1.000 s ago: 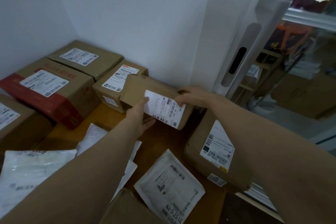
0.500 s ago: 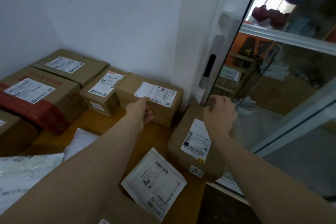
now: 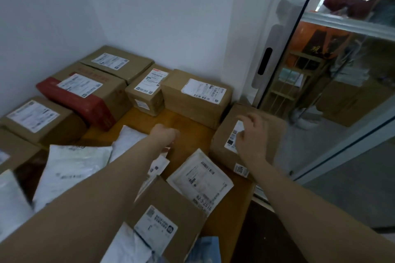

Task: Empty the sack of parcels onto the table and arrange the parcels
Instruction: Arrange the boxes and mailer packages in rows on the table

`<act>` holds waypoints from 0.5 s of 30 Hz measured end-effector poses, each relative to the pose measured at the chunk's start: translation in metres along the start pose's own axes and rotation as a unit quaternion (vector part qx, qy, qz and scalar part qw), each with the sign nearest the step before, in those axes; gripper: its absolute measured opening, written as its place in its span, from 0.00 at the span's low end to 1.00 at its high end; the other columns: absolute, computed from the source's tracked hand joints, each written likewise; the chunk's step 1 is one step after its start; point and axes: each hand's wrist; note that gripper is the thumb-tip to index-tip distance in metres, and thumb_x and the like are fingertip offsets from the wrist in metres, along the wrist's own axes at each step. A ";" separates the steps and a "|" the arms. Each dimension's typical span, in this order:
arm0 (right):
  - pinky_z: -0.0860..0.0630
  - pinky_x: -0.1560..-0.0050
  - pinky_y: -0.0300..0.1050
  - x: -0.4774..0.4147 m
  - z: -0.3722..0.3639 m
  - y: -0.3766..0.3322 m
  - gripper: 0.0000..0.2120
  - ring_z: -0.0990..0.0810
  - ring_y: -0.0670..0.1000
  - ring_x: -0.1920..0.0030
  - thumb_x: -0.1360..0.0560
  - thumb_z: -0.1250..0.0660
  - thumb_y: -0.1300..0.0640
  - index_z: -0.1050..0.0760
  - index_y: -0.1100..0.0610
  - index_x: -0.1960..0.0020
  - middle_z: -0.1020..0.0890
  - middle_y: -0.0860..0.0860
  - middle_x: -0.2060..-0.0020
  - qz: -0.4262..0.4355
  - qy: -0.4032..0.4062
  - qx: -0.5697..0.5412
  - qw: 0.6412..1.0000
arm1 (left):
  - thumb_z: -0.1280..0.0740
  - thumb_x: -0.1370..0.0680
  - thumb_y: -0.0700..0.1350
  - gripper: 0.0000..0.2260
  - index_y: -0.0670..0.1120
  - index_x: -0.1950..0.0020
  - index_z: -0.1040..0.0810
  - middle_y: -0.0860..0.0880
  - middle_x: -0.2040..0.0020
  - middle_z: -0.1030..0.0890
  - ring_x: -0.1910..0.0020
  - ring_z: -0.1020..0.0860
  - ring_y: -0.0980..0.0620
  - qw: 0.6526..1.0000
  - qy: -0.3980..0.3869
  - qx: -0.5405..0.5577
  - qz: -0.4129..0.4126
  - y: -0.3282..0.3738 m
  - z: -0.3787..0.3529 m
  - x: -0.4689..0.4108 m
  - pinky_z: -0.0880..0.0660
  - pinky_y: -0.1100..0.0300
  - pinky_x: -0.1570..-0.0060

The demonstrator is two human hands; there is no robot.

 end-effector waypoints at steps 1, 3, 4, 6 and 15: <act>0.31 0.36 0.50 0.009 -0.006 -0.008 0.17 0.30 0.57 0.36 0.27 0.36 0.67 0.24 0.58 0.39 0.28 0.58 0.36 0.087 -0.020 -0.024 0.996 | 0.33 0.24 0.42 0.23 0.39 0.31 0.34 0.40 0.39 0.26 0.47 0.26 0.47 0.999 -0.009 -0.052 -0.008 -0.007 0.005 0.005 0.27 0.54 0.52; 0.28 0.44 0.42 0.028 -0.015 -0.023 0.11 0.25 0.51 0.43 0.25 0.37 0.65 0.21 0.58 0.45 0.24 0.53 0.42 0.179 -0.126 -0.050 0.975 | 0.31 0.25 0.43 0.23 0.40 0.31 0.31 0.42 0.39 0.27 0.46 0.28 0.49 0.985 -0.039 -0.162 -0.037 -0.019 0.012 0.016 0.29 0.57 0.51; 0.27 0.44 0.43 0.037 -0.020 -0.029 0.11 0.25 0.49 0.44 0.24 0.38 0.61 0.22 0.56 0.44 0.23 0.51 0.44 0.182 -0.188 -0.045 0.964 | 0.31 0.25 0.43 0.23 0.40 0.32 0.30 0.43 0.37 0.27 0.45 0.29 0.49 0.976 -0.056 -0.206 -0.046 -0.024 0.014 0.022 0.30 0.58 0.50; 0.26 0.43 0.44 0.053 -0.027 -0.039 0.14 0.24 0.48 0.45 0.24 0.35 0.51 0.24 0.53 0.40 0.24 0.49 0.43 0.132 -0.289 -0.047 0.947 | 0.30 0.26 0.44 0.24 0.41 0.32 0.29 0.44 0.34 0.29 0.40 0.29 0.48 0.961 -0.088 -0.257 -0.046 -0.036 0.019 0.033 0.30 0.59 0.45; 0.28 0.37 0.47 0.109 -0.043 -0.076 0.49 0.28 0.52 0.37 0.43 0.24 0.33 0.38 0.52 0.29 0.29 0.49 0.33 0.030 -0.540 0.001 0.841 | 0.36 0.22 0.55 0.27 0.44 0.27 0.36 0.41 0.30 0.32 0.32 0.32 0.40 0.982 -0.042 -0.182 0.039 -0.100 0.041 0.071 0.30 0.47 0.37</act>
Point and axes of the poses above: each hand's wrist, its own x-axis away from the middle knuckle, its own z-axis out of the back of the hand, y = z × x
